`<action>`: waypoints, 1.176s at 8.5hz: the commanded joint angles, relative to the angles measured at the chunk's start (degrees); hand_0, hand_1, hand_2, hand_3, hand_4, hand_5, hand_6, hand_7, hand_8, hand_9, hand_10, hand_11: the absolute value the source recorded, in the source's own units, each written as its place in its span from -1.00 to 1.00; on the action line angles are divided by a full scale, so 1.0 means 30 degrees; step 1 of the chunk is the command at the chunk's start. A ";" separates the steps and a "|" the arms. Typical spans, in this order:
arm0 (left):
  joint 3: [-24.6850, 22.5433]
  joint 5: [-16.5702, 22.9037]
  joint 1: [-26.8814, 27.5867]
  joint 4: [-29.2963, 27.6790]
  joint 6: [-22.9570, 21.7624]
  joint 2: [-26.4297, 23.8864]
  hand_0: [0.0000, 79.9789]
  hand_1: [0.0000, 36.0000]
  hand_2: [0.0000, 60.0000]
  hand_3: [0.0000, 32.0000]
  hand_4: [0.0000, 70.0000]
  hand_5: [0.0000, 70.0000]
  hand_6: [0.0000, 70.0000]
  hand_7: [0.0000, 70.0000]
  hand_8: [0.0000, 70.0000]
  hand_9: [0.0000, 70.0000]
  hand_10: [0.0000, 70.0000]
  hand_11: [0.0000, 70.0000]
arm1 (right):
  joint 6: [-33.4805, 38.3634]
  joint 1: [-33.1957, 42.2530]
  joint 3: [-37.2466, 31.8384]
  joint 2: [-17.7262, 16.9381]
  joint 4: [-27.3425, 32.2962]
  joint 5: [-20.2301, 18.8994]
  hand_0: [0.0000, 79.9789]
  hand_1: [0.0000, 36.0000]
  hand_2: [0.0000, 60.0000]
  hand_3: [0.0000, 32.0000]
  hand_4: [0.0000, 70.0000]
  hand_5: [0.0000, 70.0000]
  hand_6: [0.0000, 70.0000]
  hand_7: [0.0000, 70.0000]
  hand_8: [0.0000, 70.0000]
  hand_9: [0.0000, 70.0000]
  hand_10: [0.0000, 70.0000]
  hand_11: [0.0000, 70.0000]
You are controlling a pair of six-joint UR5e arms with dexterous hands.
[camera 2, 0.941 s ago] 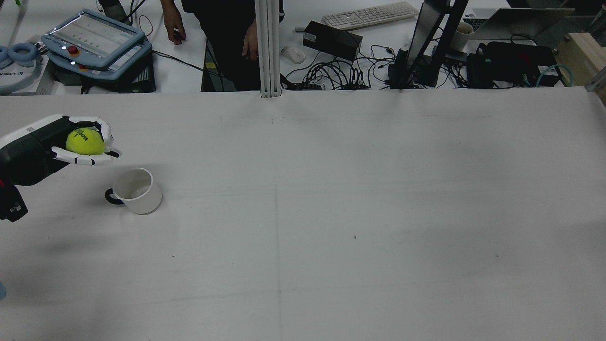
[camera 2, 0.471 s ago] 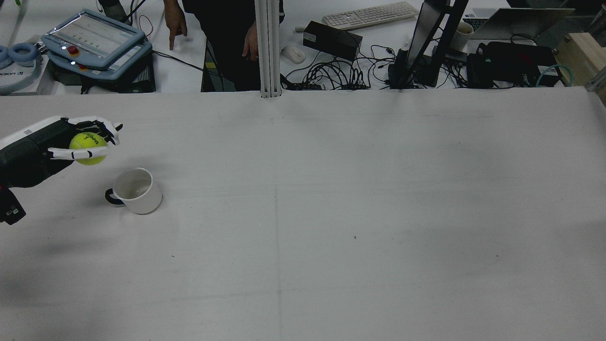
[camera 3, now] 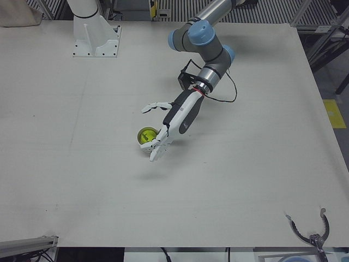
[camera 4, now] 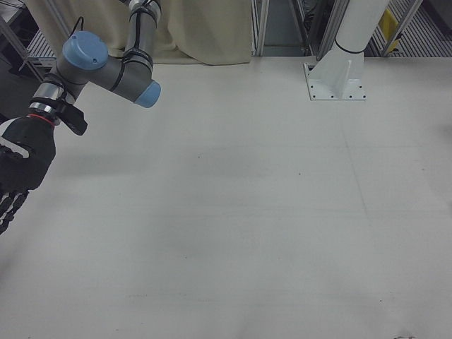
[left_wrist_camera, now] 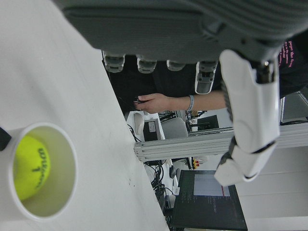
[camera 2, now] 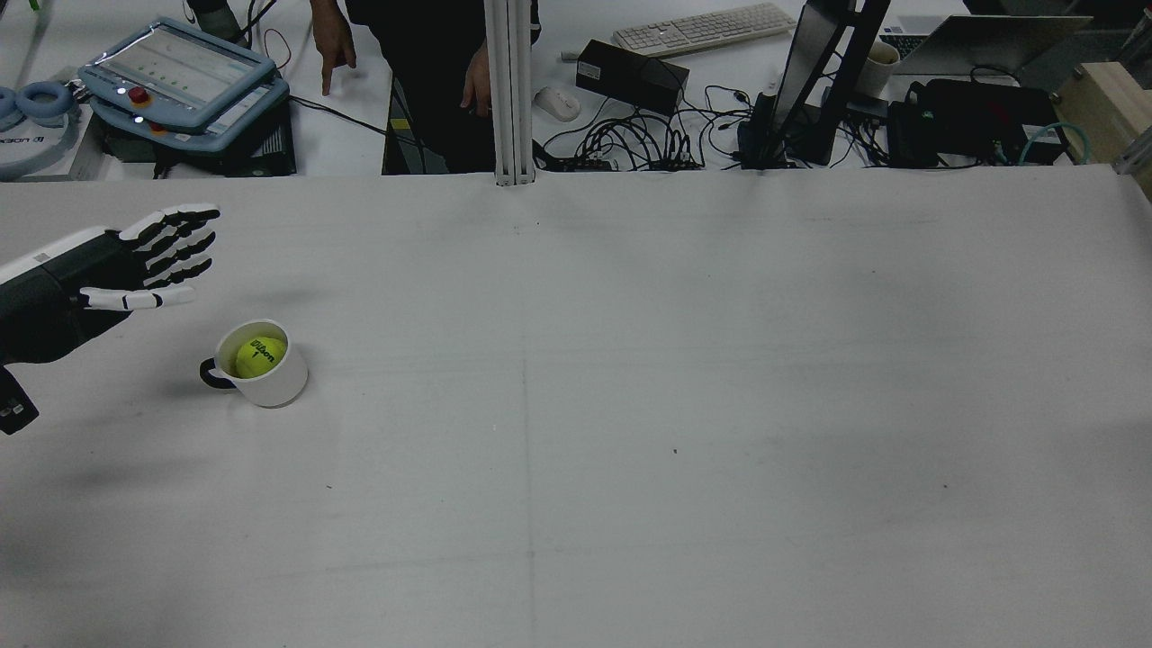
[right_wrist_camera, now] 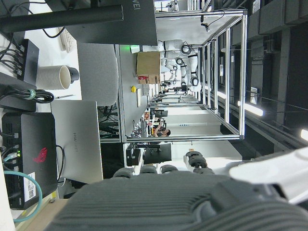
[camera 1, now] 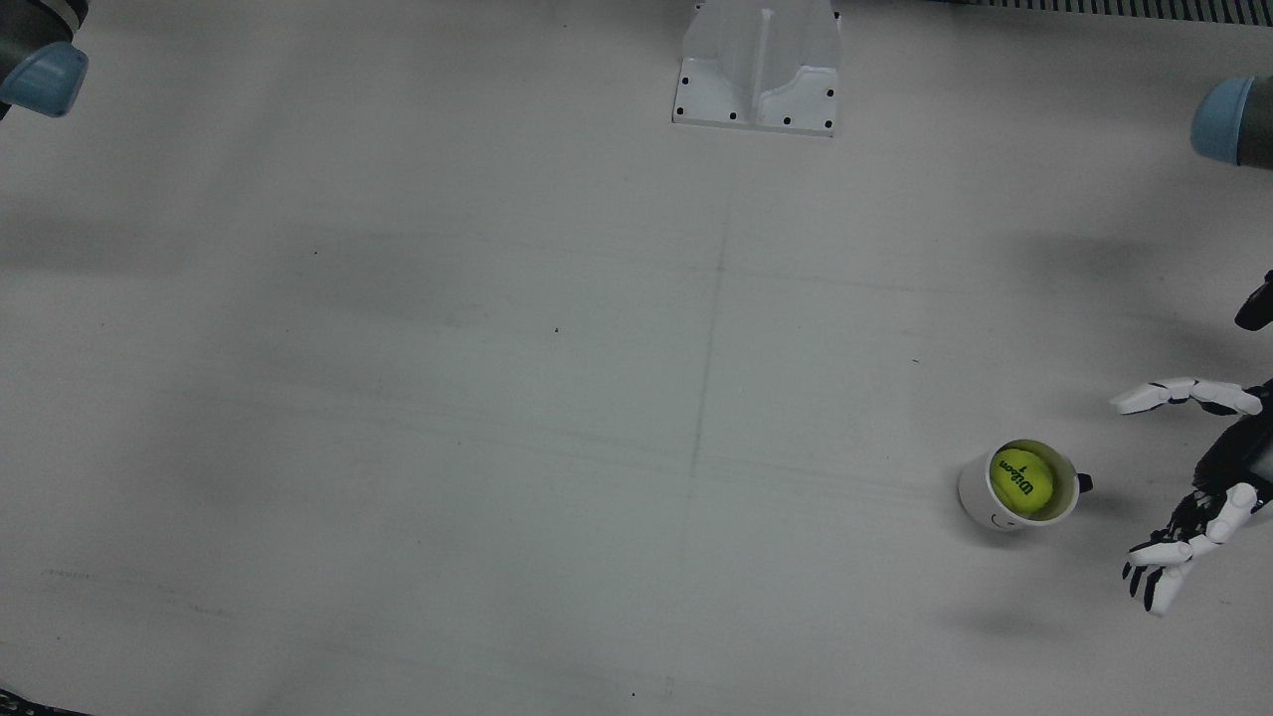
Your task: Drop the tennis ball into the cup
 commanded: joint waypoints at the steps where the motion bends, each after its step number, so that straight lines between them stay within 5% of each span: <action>1: -0.0225 0.0030 -0.0058 0.0025 -0.0357 0.0051 0.09 0.83 1.00 -0.36 -1.00 0.28 -0.78 -1.00 -0.89 -0.94 -0.96 -0.87 | 0.0000 0.0000 0.0001 0.0000 0.0000 0.0000 -1.00 -1.00 -1.00 -1.00 -1.00 -1.00 -1.00 -1.00 -1.00 -1.00 -1.00 -1.00; 2: -0.0807 0.0059 -0.0232 0.0432 -0.1143 0.0051 0.09 0.87 1.00 -0.35 -1.00 0.22 -1.00 -1.00 -0.94 -0.95 -0.96 -0.87 | 0.0000 0.0000 0.0001 0.0000 0.0000 0.0000 -1.00 -1.00 -1.00 -1.00 -1.00 -1.00 -1.00 -1.00 -1.00 -1.00 -1.00 -1.00; 3: -0.2466 0.0059 -0.1481 0.2031 -0.1151 0.0022 0.09 0.88 1.00 -0.16 -1.00 -0.30 -1.00 -1.00 -0.95 -0.95 -0.96 -0.87 | 0.0000 0.0000 0.0001 0.0000 0.0000 0.0000 -1.00 -1.00 -1.00 -1.00 -1.00 -1.00 -1.00 -1.00 -1.00 -1.00 -1.00 -1.00; 4: -0.3556 0.0436 -0.4655 0.3265 -0.0716 -0.0123 0.13 0.95 1.00 -0.09 -1.00 -0.53 -0.77 -1.00 -0.91 -0.94 -0.95 -0.85 | 0.0000 0.0000 0.0001 0.0000 0.0000 0.0000 -1.00 -1.00 -1.00 -1.00 -1.00 -1.00 -1.00 -1.00 -1.00 -1.00 -1.00 -1.00; 5: -0.3393 0.0933 -0.7094 0.3829 0.0014 -0.0269 0.15 1.00 1.00 -0.34 -1.00 -0.53 -0.99 -0.99 -0.97 -0.94 -0.91 -0.79 | 0.0000 0.0000 0.0001 0.0000 0.0000 0.0000 -1.00 -1.00 -1.00 -1.00 -1.00 -1.00 -1.00 -1.00 -1.00 -1.00 -1.00 -1.00; 6: -0.2811 0.0996 -0.8801 0.4183 0.0166 -0.0213 0.21 1.00 1.00 -0.62 -1.00 -0.28 -0.97 -0.99 -1.00 -0.95 -0.89 -0.75 | 0.0000 0.0000 0.0001 0.0000 0.0000 0.0000 -1.00 -1.00 -1.00 -1.00 -1.00 -1.00 -1.00 -1.00 -1.00 -1.00 -1.00 -1.00; 7: -0.1674 0.1113 -0.9369 0.3751 0.0138 -0.0154 0.35 1.00 1.00 -0.82 -1.00 -0.51 -0.97 -0.96 -1.00 -0.97 -0.91 -0.77 | 0.0000 0.0000 0.0001 0.0000 0.0000 0.0000 -1.00 -1.00 -1.00 -1.00 -1.00 -1.00 -1.00 -1.00 -1.00 -1.00 -1.00 -1.00; 8: -0.1082 0.1143 -0.9317 0.3167 0.0109 -0.0067 0.71 1.00 1.00 -0.99 -1.00 -0.74 -0.97 -0.95 -0.99 -0.94 -0.90 -0.73 | 0.0000 0.0000 0.0001 0.0000 0.0000 0.0000 -1.00 -1.00 -1.00 -1.00 -1.00 -1.00 -1.00 -1.00 -1.00 -1.00 -1.00 -1.00; 9: -0.0757 0.1143 -0.9258 0.2958 0.0051 -0.0008 1.00 1.00 0.97 -0.96 -1.00 -0.15 -0.97 -0.92 -0.95 -0.91 -0.88 -0.67 | 0.0000 0.0000 0.0001 0.0000 0.0000 0.0000 -1.00 -1.00 -1.00 -1.00 -1.00 -1.00 -1.00 -1.00 -1.00 -1.00 -1.00 -1.00; 10: -0.0841 0.1143 -0.9287 0.2898 -0.0008 0.0051 1.00 1.00 0.84 -0.84 -1.00 -0.10 -0.95 -0.97 -0.94 -0.90 -0.88 -0.67 | 0.0000 0.0000 0.0001 0.0000 0.0000 0.0029 -1.00 -1.00 -1.00 -1.00 -1.00 -1.00 -1.00 -1.00 -1.00 -1.00 -1.00 -1.00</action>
